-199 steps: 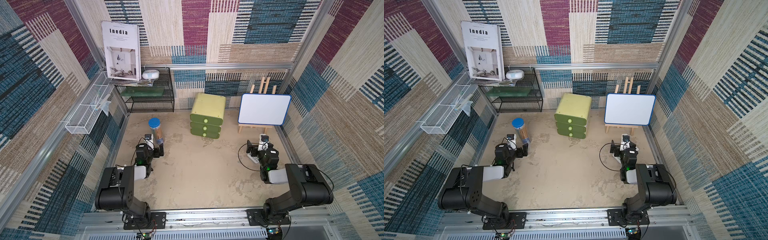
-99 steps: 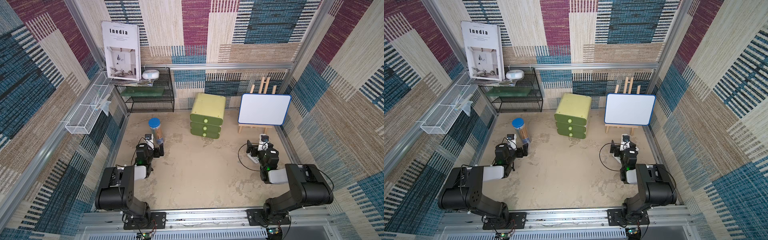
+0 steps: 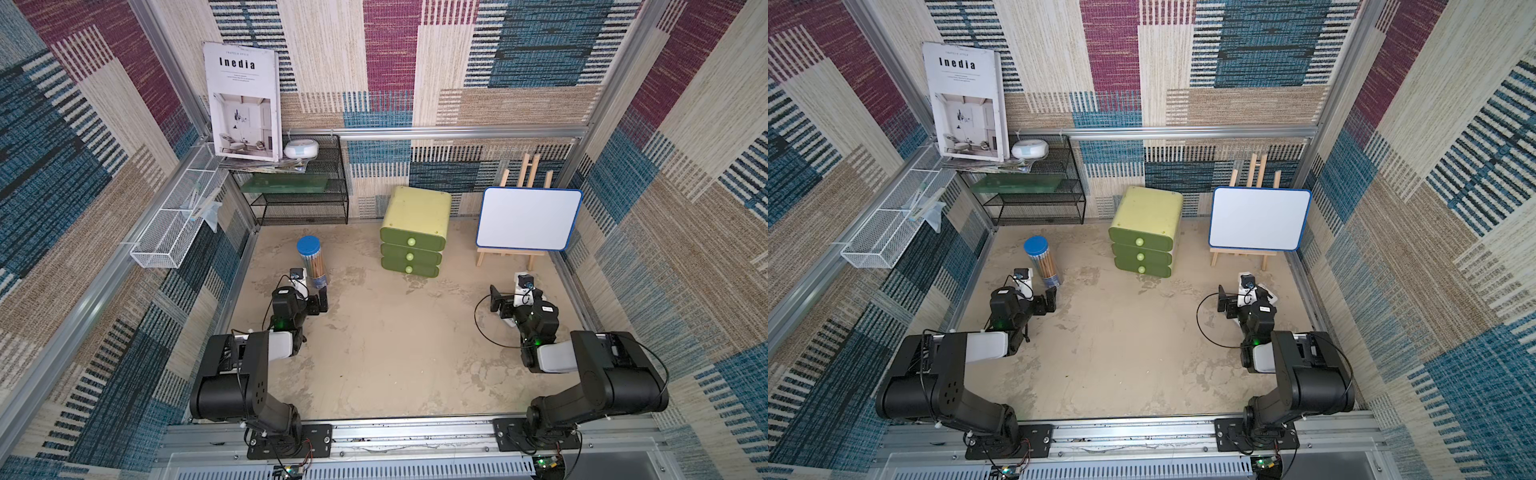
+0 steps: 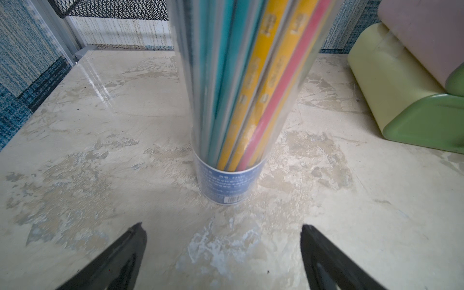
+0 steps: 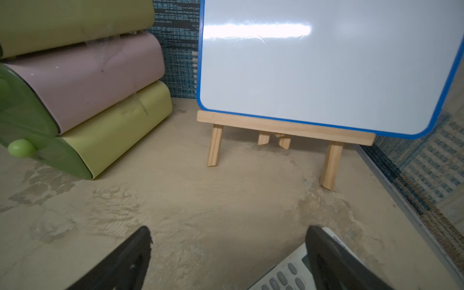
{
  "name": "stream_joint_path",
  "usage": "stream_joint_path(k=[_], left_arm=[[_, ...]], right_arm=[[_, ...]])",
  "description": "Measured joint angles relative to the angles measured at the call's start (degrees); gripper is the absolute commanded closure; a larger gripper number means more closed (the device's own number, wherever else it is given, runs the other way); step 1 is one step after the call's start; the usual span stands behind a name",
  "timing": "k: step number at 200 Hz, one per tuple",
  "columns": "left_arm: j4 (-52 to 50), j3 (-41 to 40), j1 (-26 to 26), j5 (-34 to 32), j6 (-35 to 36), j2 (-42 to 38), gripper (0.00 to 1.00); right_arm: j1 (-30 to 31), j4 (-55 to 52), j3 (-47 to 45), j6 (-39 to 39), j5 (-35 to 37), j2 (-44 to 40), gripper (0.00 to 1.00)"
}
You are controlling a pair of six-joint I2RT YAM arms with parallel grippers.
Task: Place the wired earphones into the drawer by color
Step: Reset both arms
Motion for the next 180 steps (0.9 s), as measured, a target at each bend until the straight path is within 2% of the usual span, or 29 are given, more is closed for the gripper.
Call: stream_joint_path(k=[17,45,80,180], left_arm=[[0.0,0.0,0.0,0.0,0.0,0.0,0.01],[0.0,-0.02,0.0,0.02,0.0,0.0,0.01],[0.02,-0.02,-0.02,0.02,0.0,0.0,0.01],[0.02,-0.02,-0.02,0.0,0.0,0.0,0.01]], right_arm=[[-0.2,0.22,1.31,0.42,1.86,0.22,0.01],[-0.17,0.48,-0.26,-0.44,-1.18,0.02,0.01],[-0.42,-0.59,1.81,0.87,2.32,0.37,0.01],[-0.39,-1.46,2.19,1.46,3.39,0.68,0.01]])
